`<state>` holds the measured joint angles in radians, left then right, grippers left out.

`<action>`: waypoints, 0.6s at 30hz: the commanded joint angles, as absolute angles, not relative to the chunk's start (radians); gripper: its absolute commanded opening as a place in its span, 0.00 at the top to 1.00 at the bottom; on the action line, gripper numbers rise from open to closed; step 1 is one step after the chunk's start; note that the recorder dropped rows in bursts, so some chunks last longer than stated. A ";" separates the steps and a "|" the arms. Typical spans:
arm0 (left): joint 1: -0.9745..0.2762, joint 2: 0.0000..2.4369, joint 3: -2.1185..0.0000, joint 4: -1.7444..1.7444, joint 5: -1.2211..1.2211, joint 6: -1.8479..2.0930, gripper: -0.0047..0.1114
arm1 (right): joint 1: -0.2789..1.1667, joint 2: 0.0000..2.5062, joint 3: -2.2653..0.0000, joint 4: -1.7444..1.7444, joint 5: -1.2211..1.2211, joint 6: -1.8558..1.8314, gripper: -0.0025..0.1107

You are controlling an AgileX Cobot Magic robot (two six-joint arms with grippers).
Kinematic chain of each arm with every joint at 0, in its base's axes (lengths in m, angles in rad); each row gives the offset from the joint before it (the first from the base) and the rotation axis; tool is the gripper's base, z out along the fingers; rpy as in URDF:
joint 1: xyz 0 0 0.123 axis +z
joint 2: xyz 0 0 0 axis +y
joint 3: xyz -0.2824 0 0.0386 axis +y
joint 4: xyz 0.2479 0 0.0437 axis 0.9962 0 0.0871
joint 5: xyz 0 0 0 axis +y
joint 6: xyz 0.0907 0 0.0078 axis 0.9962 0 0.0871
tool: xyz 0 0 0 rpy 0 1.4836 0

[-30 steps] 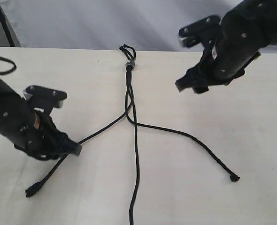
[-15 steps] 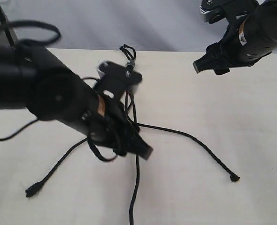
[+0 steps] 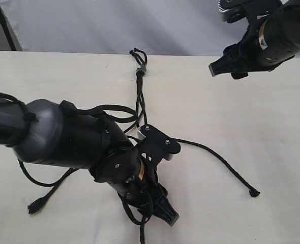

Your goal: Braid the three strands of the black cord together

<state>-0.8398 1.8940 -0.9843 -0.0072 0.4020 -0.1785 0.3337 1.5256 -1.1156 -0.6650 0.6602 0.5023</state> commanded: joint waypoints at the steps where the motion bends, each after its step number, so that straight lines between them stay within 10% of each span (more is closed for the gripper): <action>1: -0.847 1.933 -0.986 0.000 0.400 -0.187 0.55 | 0.328 1.516 -1.115 -0.663 0.652 0.511 0.46; 8: -0.847 1.881 -1.000 0.061 0.475 -0.180 0.96 | 0.328 1.516 -1.115 -0.655 0.629 0.511 0.46; 18: -0.437 1.794 -0.960 0.415 0.482 -0.137 0.96 | 0.328 1.516 -1.081 -0.653 0.550 0.509 0.46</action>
